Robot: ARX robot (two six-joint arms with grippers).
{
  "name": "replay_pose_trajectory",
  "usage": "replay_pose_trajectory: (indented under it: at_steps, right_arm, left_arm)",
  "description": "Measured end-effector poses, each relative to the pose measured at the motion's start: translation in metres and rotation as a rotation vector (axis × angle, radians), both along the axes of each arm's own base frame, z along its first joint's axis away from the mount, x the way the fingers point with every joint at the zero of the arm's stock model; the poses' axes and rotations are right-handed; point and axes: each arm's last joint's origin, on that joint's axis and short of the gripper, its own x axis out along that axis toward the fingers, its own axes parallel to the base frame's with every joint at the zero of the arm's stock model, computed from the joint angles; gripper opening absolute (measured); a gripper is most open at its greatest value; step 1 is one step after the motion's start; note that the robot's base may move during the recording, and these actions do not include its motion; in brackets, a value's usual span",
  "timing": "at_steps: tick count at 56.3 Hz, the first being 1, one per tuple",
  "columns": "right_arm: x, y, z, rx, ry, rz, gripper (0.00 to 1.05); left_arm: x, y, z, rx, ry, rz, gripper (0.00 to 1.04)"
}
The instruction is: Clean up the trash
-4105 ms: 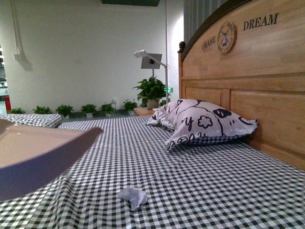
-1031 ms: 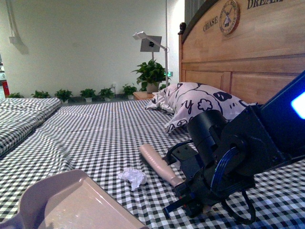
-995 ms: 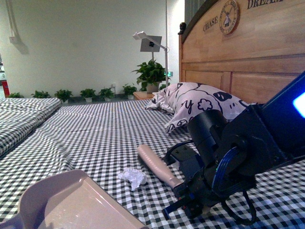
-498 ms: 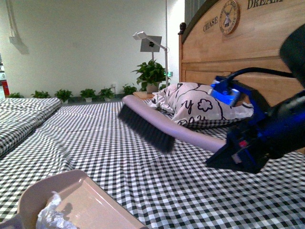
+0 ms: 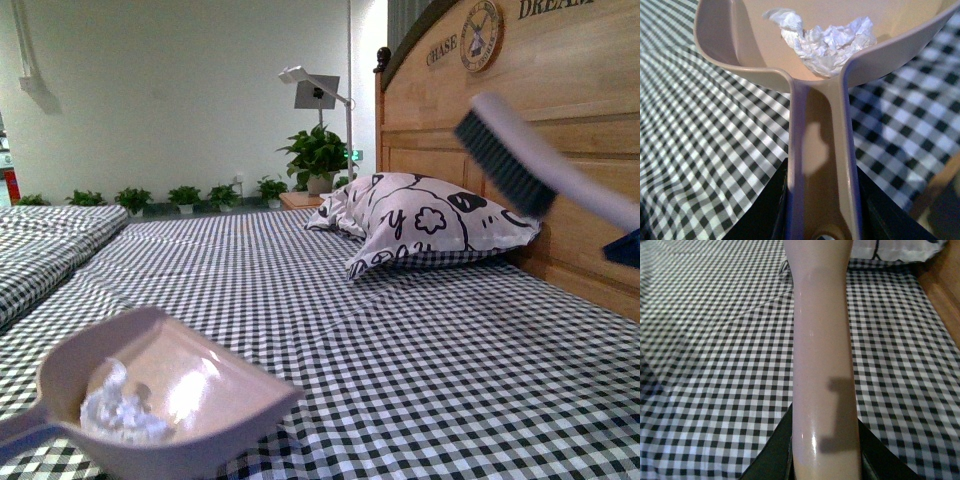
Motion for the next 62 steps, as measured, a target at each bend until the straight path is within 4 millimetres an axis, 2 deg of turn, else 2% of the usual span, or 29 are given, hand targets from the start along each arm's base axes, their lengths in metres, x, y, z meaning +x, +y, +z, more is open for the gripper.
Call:
replay_pose_trajectory:
  at_steps: [6,11,18,28,36,46,55,62]
  right_arm:
    - [-0.032,-0.019,0.007,0.084,-0.018,-0.001,0.19]
    - [-0.068,-0.030,0.021,0.165,-0.062,0.036,0.19]
    - [-0.099,-0.030,0.036,0.240,-0.116,0.101,0.19]
    - [-0.132,-0.023,0.052,0.315,-0.177,0.189,0.19]
    - [-0.146,-0.018,0.057,0.370,-0.188,0.188,0.19]
    - [-0.161,0.000,0.053,0.436,-0.170,0.134,0.19]
    - [-0.174,0.013,0.049,0.509,-0.167,0.069,0.19]
    - [-0.183,0.017,0.045,0.531,-0.173,0.005,0.19]
  left_arm:
    - [-0.010,-0.002,0.020,-0.097,-0.050,0.046,0.28]
    - [-0.025,-0.005,0.035,-0.166,-0.097,0.096,0.28]
    - [-0.047,-0.011,0.054,-0.211,-0.196,0.178,0.28]
    - [-0.079,-0.016,0.070,-0.249,-0.315,0.229,0.28]
    - [-0.104,-0.019,0.076,-0.285,-0.353,0.230,0.28]
    - [-0.131,-0.022,0.077,-0.324,-0.380,0.234,0.28]
    - [-0.148,-0.025,0.076,-0.357,-0.395,0.240,0.28]
    - [-0.158,-0.027,0.075,-0.378,-0.407,0.250,0.28]
